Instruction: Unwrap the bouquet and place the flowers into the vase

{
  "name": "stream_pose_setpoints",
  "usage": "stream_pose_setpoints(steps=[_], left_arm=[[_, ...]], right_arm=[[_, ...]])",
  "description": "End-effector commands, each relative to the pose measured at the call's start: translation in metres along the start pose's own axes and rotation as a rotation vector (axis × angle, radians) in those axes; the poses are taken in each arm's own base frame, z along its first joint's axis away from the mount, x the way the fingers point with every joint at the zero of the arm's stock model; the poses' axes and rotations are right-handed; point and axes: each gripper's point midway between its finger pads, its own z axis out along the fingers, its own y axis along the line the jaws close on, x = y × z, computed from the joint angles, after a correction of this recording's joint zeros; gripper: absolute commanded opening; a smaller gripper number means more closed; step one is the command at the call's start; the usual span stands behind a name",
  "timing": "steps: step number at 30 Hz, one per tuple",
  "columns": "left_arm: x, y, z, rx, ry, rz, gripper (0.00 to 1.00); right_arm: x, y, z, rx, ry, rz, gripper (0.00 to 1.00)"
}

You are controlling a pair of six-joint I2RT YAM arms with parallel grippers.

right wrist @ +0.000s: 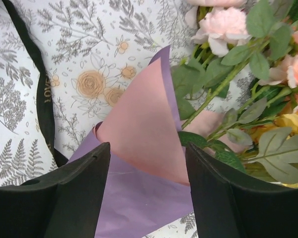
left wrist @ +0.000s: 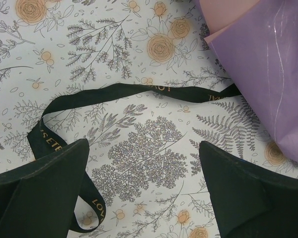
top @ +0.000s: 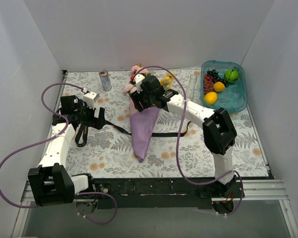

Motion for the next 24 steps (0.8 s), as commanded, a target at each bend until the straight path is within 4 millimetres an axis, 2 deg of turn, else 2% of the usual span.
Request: stream_pose_setpoints(steps=[1,3,4,5,6,9,13,14,15,16,17,18,24], left_arm=[[-0.001,0.002,0.001,-0.001,-0.013,0.013,0.92],[0.0,0.001,0.001,-0.001,-0.012,0.011,0.91],[0.0,0.001,0.001,0.001,-0.013,0.011,0.91],[0.001,0.001,0.0,0.0,-0.014,0.01,0.91],[0.001,0.001,0.0,0.0,-0.015,0.012,0.91],[0.004,0.0,0.002,-0.001,-0.016,0.013,0.91],[0.003,0.0,0.0,0.003,-0.001,0.007,0.91],[0.003,0.0,0.0,0.004,0.002,0.007,0.91],[0.0,0.0,-0.002,0.002,-0.006,0.01,0.92],[-0.002,0.001,-0.002,0.0,-0.01,0.009,0.92],[-0.002,0.001,-0.002,-0.002,-0.013,0.007,0.92],[-0.003,0.0,-0.003,-0.003,-0.017,0.006,0.92],[0.001,-0.002,0.0,0.013,-0.01,0.007,0.92]], right_arm=[[-0.001,0.016,-0.008,-0.04,-0.037,-0.01,0.69],[0.002,0.023,-0.013,-0.027,-0.037,-0.031,0.69],[0.013,0.018,-0.013,0.033,-0.021,-0.052,0.69],[0.012,0.028,-0.017,0.042,-0.029,-0.083,0.71],[0.012,0.031,-0.018,0.059,-0.035,-0.106,0.75],[0.012,0.038,-0.023,0.076,-0.045,-0.179,0.8],[0.007,0.054,-0.022,-0.057,-0.049,-0.247,0.83],[0.011,0.052,-0.016,-0.068,-0.027,-0.253,0.83],[0.001,0.052,-0.018,-0.081,-0.024,-0.262,0.84],[0.003,0.059,-0.016,-0.132,-0.013,-0.281,0.84],[0.013,0.057,-0.01,-0.141,0.033,-0.286,0.84],[0.005,0.056,-0.009,-0.14,0.028,-0.296,0.84],[0.01,0.049,-0.005,-0.138,0.054,-0.335,0.85]])
